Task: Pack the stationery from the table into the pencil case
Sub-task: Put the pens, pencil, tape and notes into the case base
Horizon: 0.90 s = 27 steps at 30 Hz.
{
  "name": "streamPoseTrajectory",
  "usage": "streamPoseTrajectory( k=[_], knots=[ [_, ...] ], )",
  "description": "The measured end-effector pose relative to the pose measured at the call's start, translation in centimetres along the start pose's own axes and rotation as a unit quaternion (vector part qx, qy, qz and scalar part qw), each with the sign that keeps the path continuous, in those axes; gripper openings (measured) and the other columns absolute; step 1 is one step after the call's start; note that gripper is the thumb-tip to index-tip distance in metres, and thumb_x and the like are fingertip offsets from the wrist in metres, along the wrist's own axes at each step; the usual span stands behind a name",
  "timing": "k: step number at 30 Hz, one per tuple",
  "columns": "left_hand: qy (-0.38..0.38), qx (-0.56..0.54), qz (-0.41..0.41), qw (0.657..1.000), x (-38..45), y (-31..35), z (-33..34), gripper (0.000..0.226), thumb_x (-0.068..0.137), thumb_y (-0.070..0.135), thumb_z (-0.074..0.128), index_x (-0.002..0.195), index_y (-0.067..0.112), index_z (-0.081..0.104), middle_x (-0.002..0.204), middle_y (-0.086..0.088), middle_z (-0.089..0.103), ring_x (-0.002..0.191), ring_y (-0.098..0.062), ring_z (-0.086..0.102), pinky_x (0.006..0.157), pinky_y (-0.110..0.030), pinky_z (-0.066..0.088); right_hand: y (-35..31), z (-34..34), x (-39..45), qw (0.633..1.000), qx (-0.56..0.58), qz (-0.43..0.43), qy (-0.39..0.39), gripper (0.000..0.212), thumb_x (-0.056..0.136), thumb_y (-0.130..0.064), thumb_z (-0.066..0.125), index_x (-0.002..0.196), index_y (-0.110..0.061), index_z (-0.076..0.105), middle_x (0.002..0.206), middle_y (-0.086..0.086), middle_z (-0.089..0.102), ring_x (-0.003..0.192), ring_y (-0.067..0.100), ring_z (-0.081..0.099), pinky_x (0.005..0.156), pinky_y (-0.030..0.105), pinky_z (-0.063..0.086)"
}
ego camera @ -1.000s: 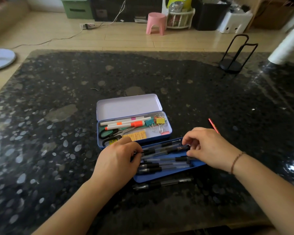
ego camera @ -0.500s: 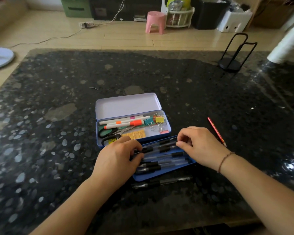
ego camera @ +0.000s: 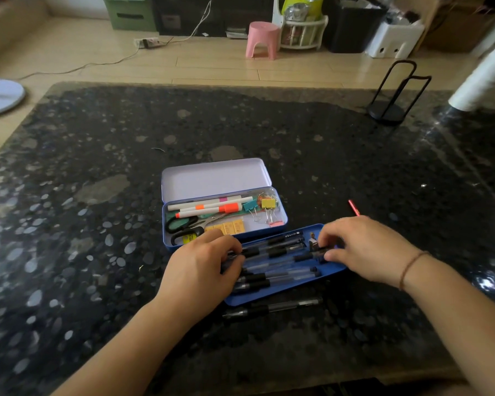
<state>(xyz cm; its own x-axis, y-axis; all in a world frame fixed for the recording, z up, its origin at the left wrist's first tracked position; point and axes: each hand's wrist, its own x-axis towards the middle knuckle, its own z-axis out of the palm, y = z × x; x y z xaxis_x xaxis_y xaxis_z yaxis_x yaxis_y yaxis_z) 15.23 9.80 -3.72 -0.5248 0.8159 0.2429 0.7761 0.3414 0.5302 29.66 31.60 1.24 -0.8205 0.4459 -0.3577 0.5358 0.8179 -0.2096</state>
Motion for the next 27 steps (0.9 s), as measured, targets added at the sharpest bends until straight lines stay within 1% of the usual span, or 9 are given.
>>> streamPoseTrajectory(
  k=[4, 6, 11, 14, 16, 18, 21, 25, 27],
  knots=[
    [0.030, -0.041, 0.017, 0.999, 0.5, 1.3, -0.6, 0.024, 0.084, 0.041, 0.061, 0.102, 0.025, 0.067, 0.090, 0.017, 0.057, 0.079, -0.001, 0.055, 0.069, -0.017, 0.049, 0.8, -1.9, -1.5, 0.967, 0.223, -0.031, 0.121, 0.021, 0.079, -0.016, 0.075, 0.081, -0.035, 0.067, 0.080, -0.013, 0.069, 0.077, -0.003, 0.062, 0.067, 0.015, 0.048],
    [0.027, -0.093, 0.029, 0.995, 0.8, 2.5, -1.0, 0.029, 0.084, 0.042, 0.060, 0.107, 0.025, 0.067, 0.096, 0.017, 0.061, 0.087, 0.001, 0.056, 0.075, -0.013, 0.047, -0.6, -2.4, -2.0, 0.925, 0.321, -0.090, 0.184, 0.025, 0.080, -0.009, 0.074, 0.086, -0.033, 0.070, 0.088, -0.014, 0.070, 0.084, 0.002, 0.065, 0.073, 0.015, 0.051],
    [0.059, -0.147, 0.074, 0.985, 1.0, 4.0, -1.5, 0.012, 0.083, 0.025, 0.070, 0.095, 0.020, 0.068, 0.078, 0.013, 0.062, 0.069, -0.006, 0.058, 0.062, -0.018, 0.049, -5.5, -1.8, -2.4, 0.840, 0.406, -0.234, 0.274, 0.022, 0.084, 0.002, 0.067, 0.097, -0.016, 0.068, 0.094, -0.004, 0.069, 0.089, 0.016, 0.067, 0.078, 0.024, 0.055],
    [0.147, -0.218, 0.043, 0.964, 1.2, 3.6, -1.7, 0.020, 0.084, 0.025, 0.066, 0.078, 0.011, 0.053, 0.061, 0.004, 0.050, 0.052, -0.013, 0.046, 0.048, -0.026, 0.040, -6.4, -2.0, -2.2, 0.846, 0.350, -0.283, 0.286, 0.019, 0.087, -0.001, 0.063, 0.101, -0.014, 0.066, 0.099, -0.004, 0.066, 0.093, 0.020, 0.064, 0.078, 0.030, 0.054],
    [0.116, -0.283, 0.048, 0.951, 1.5, 3.6, -1.9, 0.016, 0.085, 0.026, 0.063, 0.090, 0.013, 0.054, 0.063, 0.000, 0.052, 0.053, -0.018, 0.051, 0.048, -0.036, 0.043, -6.7, -2.0, -2.1, 0.842, 0.368, -0.285, 0.274, 0.023, 0.086, -0.002, 0.064, 0.104, -0.017, 0.065, 0.098, -0.006, 0.066, 0.094, 0.020, 0.065, 0.080, 0.033, 0.055],
    [0.071, -0.300, 0.081, 0.948, 1.6, 3.8, -1.9, 0.016, 0.089, 0.021, 0.061, 0.104, 0.018, 0.059, 0.066, 0.005, 0.057, 0.054, -0.016, 0.056, 0.050, -0.029, 0.045, -7.2, -1.7, -2.0, 0.828, 0.411, -0.276, 0.264, 0.027, 0.086, -0.003, 0.065, 0.106, -0.020, 0.064, 0.096, -0.006, 0.067, 0.094, 0.020, 0.065, 0.081, 0.036, 0.055],
    [0.079, -0.338, 0.053, 0.937, 1.8, 4.2, -1.8, 0.011, 0.089, 0.017, 0.062, 0.099, 0.012, 0.063, 0.066, 0.001, 0.061, 0.054, -0.014, 0.058, 0.050, -0.029, 0.048, -7.6, -0.8, -1.6, 0.835, 0.426, -0.246, 0.245, 0.035, 0.085, -0.019, 0.070, 0.119, -0.021, 0.059, 0.104, -0.007, 0.064, 0.099, 0.018, 0.063, 0.081, 0.034, 0.056],
    [0.093, -0.565, -0.112, 0.812, 1.9, 4.0, -1.7, 0.005, 0.083, 0.009, 0.059, 0.088, 0.006, 0.058, 0.058, -0.008, 0.057, 0.050, -0.022, 0.055, 0.051, -0.030, 0.050, -6.4, 0.9, -0.8, 0.923, 0.279, -0.216, 0.152, 0.046, 0.076, -0.028, 0.078, 0.120, -0.027, 0.061, 0.103, -0.014, 0.067, 0.095, -0.001, 0.062, 0.083, 0.011, 0.048],
    [0.050, -0.588, -0.150, 0.793, 1.9, 3.5, -1.7, 0.006, 0.084, 0.013, 0.062, 0.087, 0.008, 0.060, 0.060, -0.010, 0.057, 0.051, -0.023, 0.054, 0.053, -0.032, 0.049, -5.8, 1.7, -0.4, 0.934, 0.223, -0.228, 0.162, 0.033, 0.081, -0.017, 0.074, 0.113, -0.021, 0.067, 0.099, -0.012, 0.069, 0.088, -0.005, 0.062, 0.081, 0.008, 0.046]
  ],
)
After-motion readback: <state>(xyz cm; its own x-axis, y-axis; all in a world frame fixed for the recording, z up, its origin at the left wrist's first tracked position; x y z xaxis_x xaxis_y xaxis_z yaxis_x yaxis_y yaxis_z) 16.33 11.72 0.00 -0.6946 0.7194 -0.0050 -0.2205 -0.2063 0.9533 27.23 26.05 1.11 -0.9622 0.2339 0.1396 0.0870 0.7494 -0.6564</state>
